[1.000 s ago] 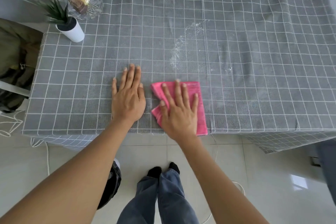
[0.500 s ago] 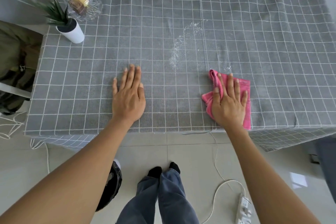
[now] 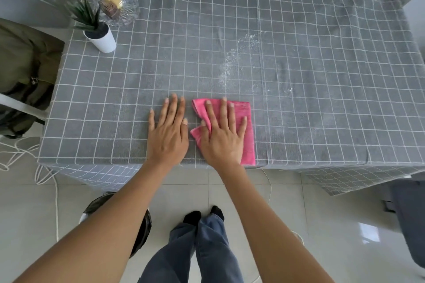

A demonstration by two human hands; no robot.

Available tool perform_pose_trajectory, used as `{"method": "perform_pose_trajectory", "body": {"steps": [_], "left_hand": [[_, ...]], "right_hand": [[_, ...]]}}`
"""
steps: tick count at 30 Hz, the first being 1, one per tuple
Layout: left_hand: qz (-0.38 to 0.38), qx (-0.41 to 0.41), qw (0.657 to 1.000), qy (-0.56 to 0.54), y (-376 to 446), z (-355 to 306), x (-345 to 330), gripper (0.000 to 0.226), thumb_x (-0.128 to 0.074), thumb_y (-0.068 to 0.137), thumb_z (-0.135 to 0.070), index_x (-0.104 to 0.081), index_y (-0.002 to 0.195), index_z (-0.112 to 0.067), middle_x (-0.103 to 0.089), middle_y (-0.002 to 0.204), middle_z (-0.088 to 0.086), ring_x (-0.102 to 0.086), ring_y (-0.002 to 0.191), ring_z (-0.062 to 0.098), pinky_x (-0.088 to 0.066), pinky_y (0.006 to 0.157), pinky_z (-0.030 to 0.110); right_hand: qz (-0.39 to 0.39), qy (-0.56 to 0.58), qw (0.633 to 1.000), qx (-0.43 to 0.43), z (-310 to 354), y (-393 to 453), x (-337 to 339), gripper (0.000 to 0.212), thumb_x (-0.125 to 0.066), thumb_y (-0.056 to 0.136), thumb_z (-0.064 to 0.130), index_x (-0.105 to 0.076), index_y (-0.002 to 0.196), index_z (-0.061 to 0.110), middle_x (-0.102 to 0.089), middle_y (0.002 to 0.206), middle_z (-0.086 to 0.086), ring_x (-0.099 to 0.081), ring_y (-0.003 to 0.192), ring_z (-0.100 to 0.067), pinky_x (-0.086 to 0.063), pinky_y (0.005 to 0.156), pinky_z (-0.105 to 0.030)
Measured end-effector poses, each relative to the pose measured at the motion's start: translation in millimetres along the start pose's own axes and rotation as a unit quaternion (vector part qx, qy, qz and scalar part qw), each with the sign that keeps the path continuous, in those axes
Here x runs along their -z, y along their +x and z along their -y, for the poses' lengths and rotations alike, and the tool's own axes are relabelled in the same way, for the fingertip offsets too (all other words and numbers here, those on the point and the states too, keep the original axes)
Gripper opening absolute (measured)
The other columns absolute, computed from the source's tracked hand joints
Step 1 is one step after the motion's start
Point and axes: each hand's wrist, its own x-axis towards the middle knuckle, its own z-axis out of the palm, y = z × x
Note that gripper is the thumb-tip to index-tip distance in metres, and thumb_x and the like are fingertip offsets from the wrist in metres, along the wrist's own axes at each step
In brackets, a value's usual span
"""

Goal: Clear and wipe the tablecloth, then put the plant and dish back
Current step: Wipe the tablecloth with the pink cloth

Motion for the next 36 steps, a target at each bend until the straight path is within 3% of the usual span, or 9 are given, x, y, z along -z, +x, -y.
{"method": "perform_pose_trajectory", "body": {"steps": [5,10,14,20,22,26,28,32,36], "left_hand": [[0.001,-0.001,1.0,0.002,-1,0,0,0.056,-0.004,0.098,-0.036,-0.003,0.153,-0.022,0.002,0.16,-0.005,0.003,0.147,0.012,0.003,0.119,0.045],[0.004,0.001,1.0,0.001,-2,1,0,0.055,-0.003,0.098,-0.036,0.002,0.152,-0.024,0.006,0.159,-0.006,0.006,0.147,0.011,0.005,0.119,0.044],[0.001,0.002,1.0,0.006,-3,2,0,0.056,-0.003,0.099,-0.035,0.001,0.153,-0.023,0.004,0.16,-0.005,0.005,0.147,0.012,0.005,0.119,0.044],[-0.003,0.001,1.0,0.003,-2,1,-1,0.055,-0.004,0.099,-0.035,0.001,0.153,-0.022,0.003,0.16,-0.004,0.005,0.147,0.013,0.001,0.119,0.047],[-0.004,0.002,1.0,0.004,-2,0,-2,0.055,-0.004,0.099,-0.034,0.0,0.153,-0.022,0.003,0.16,-0.004,0.004,0.147,0.013,0.001,0.119,0.047],[-0.008,0.004,1.0,0.006,-3,0,-1,0.056,-0.007,0.099,-0.034,-0.005,0.153,-0.021,-0.002,0.16,-0.004,0.0,0.148,0.012,0.0,0.119,0.046],[-0.005,0.001,1.0,0.002,-3,-1,-1,0.056,-0.006,0.099,-0.034,-0.005,0.153,-0.021,-0.002,0.16,-0.004,0.0,0.148,0.012,0.001,0.119,0.046],[-0.002,-0.001,1.0,-0.005,-2,0,0,0.056,-0.006,0.099,-0.034,-0.005,0.153,-0.022,-0.002,0.16,-0.004,0.0,0.147,0.011,0.001,0.119,0.046],[0.001,0.002,1.0,-0.002,-3,0,1,0.056,-0.004,0.098,-0.035,-0.002,0.153,-0.023,0.001,0.16,-0.006,0.004,0.147,0.01,0.005,0.119,0.044]], "right_hand": [[-0.008,-0.025,0.997,0.074,-38,0,11,0.054,-0.002,0.098,0.048,0.004,0.151,0.041,0.011,0.16,0.008,0.015,0.147,-0.015,0.009,0.118,-0.048],[-0.007,-0.054,0.998,-0.04,-109,8,34,0.05,0.005,0.097,0.051,0.028,0.14,0.041,0.021,0.157,0.006,0.019,0.145,-0.018,0.008,0.119,-0.049],[-0.033,-0.014,0.994,-0.104,-129,8,40,0.047,-0.007,0.1,0.047,0.015,0.142,0.042,0.008,0.161,0.005,0.011,0.148,-0.017,0.008,0.119,-0.047],[-0.055,0.035,0.973,-0.221,-86,8,29,0.054,-0.012,0.101,0.044,0.009,0.15,0.037,0.013,0.161,0.0,0.015,0.147,-0.019,0.011,0.116,-0.052],[-0.046,0.038,0.977,-0.203,-56,5,22,0.056,-0.013,0.099,0.046,0.012,0.15,0.037,0.016,0.16,-0.001,0.018,0.146,-0.02,0.011,0.116,-0.054],[0.005,0.007,0.999,-0.053,-2,-6,5,0.067,0.006,0.086,0.057,0.016,0.149,0.036,0.022,0.158,-0.001,0.022,0.145,-0.022,0.018,0.113,-0.051],[0.007,0.013,1.0,-0.023,-1,-7,3,0.068,0.009,0.084,0.057,0.012,0.149,0.038,0.019,0.159,0.001,0.019,0.146,-0.02,0.02,0.112,-0.048],[0.01,0.014,1.0,0.001,-14,-3,5,0.054,-0.009,0.101,0.047,0.01,0.15,0.039,0.018,0.159,0.005,0.02,0.146,-0.018,0.018,0.115,-0.047],[0.003,-0.01,1.0,0.022,-36,2,11,0.053,-0.008,0.101,0.046,0.011,0.15,0.04,0.017,0.159,0.007,0.019,0.146,-0.017,0.017,0.116,-0.046]]}}
